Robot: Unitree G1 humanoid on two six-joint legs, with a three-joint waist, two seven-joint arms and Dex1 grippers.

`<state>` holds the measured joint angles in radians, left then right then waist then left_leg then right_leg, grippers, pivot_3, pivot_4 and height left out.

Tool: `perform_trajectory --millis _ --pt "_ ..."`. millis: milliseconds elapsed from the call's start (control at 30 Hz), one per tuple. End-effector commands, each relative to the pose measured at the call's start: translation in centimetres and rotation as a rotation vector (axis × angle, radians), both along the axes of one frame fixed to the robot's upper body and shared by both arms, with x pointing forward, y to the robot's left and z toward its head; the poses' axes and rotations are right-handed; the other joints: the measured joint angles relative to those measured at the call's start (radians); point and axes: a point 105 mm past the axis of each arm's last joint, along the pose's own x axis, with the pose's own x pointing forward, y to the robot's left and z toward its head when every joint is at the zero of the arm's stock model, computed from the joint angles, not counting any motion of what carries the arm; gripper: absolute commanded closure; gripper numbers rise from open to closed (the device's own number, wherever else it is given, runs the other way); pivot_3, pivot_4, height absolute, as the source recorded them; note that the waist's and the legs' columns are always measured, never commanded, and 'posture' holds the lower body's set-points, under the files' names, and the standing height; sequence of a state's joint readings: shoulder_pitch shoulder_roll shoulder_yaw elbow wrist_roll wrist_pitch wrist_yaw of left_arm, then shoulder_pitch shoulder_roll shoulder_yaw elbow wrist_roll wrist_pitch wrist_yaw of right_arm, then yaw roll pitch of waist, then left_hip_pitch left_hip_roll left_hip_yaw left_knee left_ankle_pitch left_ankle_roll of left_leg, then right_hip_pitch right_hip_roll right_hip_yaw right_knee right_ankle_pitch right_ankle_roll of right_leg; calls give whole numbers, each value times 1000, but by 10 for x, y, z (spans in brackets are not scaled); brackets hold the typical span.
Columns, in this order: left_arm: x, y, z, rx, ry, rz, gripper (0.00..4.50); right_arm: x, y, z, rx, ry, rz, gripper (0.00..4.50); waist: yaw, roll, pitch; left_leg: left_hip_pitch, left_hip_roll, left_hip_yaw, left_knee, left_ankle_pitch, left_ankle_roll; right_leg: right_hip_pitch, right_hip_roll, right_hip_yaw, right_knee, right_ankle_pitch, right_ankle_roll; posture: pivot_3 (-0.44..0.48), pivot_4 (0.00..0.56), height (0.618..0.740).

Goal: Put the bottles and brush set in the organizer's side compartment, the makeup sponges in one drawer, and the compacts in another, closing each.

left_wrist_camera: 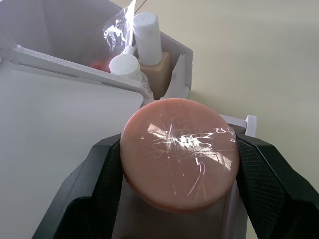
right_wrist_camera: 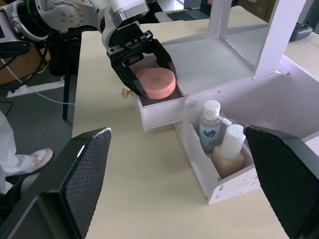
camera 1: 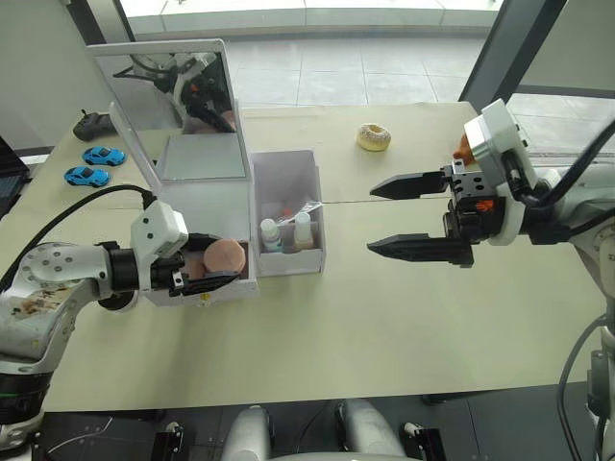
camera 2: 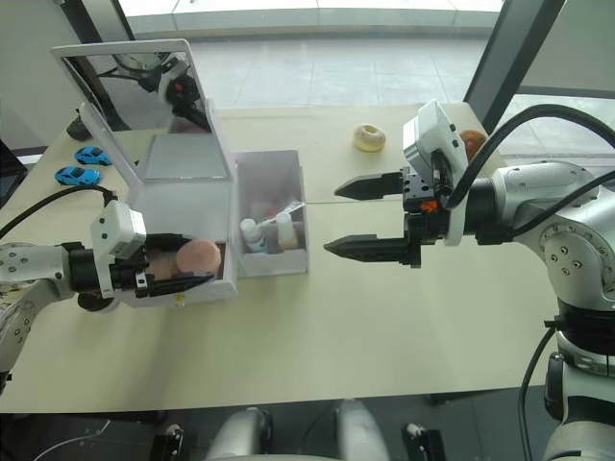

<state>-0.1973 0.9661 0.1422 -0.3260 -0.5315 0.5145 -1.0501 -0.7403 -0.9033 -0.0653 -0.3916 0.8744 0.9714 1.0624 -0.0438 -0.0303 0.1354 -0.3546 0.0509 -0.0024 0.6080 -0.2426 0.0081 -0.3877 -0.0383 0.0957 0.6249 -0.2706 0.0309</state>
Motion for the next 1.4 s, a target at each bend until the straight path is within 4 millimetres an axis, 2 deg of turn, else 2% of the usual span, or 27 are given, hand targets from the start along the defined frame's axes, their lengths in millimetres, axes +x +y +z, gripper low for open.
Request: perform_trajectory --millis 33,300,367,400,467,833,967,1033,1100,1200,1300,1400 --pt "-2 -1 5 1 -8 -13 1552 -4 -1 10 0 -59 7 0 1 0 0 0 0 0 0 0 0 0 0 0 0 0 0 0 150 740" --pt "3 0 9 -27 -14 2 1552 -3 -2 10 -4 -58 0 0 0 0 0 0 0 0 0 0 0 0 0 0 0 0 0 0 150 740" --pt "3 -2 11 -46 -14 3 821 -3 -2 10 -4 -58 -2 0 1 0 0 0 0 0 0 0 0 0 0 0 0 0 0 0 150 740" --pt "4 -2 12 -54 -16 7 660 -3 -2 10 -5 -58 -2 0 1 0 0 0 0 0 0 0 0 0 0 0 0 0 0 0 150 740" --pt "4 -2 16 -61 -25 6 13 -3 -3 10 -6 -58 -3 0 1 0 0 0 0 0 0 0 0 0 0 0 0 0 0 0 150 740" --pt "-13 12 43 -112 -20 -13 13 -2 -3 8 -9 -55 -3 0 0 0 0 0 0 0 0 0 0 0 0 0 0 -2 4 0 150 740" --pt "-32 15 56 -191 30 -48 13 0 -3 7 -16 -56 0 0 0 0 0 0 0 0 0 0 0 0 0 0 0 -2 4 0 150 740" --pt "-47 21 54 -234 58 -48 13 1 -2 6 -26 -65 11 0 -2 0 0 0 1 0 0 0 0 0 0 0 0 -2 4 0 150 740" --pt "-52 39 42 -234 41 56 13 5 -1 8 -23 -79 18 0 -7 2 0 0 1 1 0 0 0 0 -1 0 0 -2 4 0 150 740" --pt "-69 53 30 -323 47 174 624 10 1 10 -33 -91 48 0 -6 3 1 1 1 1 -1 0 0 0 -1 0 0 -2 4 0 150 740" --pt "-93 56 14 -404 56 248 1571 17 4 11 -49 -113 82 0 -2 1 1 1 1 0 0 0 0 0 -1 0 0 -2 2 0 150 740" --pt "-105 64 -3 -441 67 377 2490 21 11 16 -32 -144 132 0 1 0 0 1 0 2 0 0 0 0 -5 0 -1 -3 -8 0 150 740"
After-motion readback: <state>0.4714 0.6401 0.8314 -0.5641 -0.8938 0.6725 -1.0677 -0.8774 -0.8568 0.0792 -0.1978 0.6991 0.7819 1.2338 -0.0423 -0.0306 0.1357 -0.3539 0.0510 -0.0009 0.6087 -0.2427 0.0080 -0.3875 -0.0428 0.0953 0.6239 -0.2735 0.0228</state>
